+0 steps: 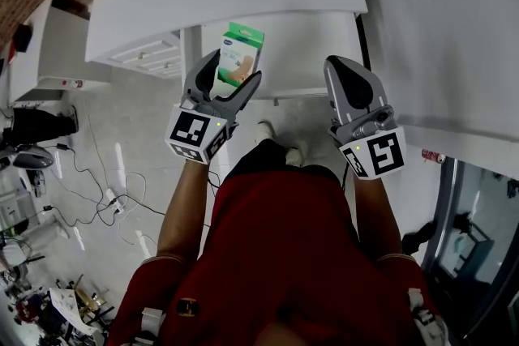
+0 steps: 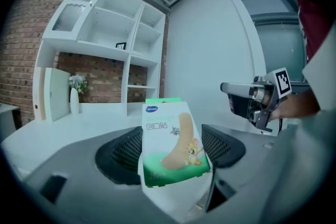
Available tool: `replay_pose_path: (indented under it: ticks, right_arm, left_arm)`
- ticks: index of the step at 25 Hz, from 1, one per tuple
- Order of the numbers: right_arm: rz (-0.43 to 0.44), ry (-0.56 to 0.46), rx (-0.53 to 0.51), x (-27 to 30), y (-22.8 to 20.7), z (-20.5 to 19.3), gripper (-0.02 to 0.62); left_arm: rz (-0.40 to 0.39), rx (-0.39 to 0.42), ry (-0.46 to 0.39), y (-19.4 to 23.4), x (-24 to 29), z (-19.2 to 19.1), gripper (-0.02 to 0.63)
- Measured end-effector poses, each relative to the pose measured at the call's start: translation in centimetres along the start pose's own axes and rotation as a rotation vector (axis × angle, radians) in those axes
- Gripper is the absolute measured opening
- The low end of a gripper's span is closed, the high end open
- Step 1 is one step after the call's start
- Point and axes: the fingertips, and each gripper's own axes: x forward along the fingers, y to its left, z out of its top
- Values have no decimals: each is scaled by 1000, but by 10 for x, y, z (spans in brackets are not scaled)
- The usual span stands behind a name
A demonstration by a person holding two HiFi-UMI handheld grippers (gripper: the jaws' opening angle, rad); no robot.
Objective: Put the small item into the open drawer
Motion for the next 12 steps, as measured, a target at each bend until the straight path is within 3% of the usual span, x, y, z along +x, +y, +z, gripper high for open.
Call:
replay_pose_path:
  ticks: [12]
  right_arm:
    - [-67, 67, -33, 61, -13, -17, 12]
  left_arm:
    - [-131, -18, 212, 50, 58, -66, 359]
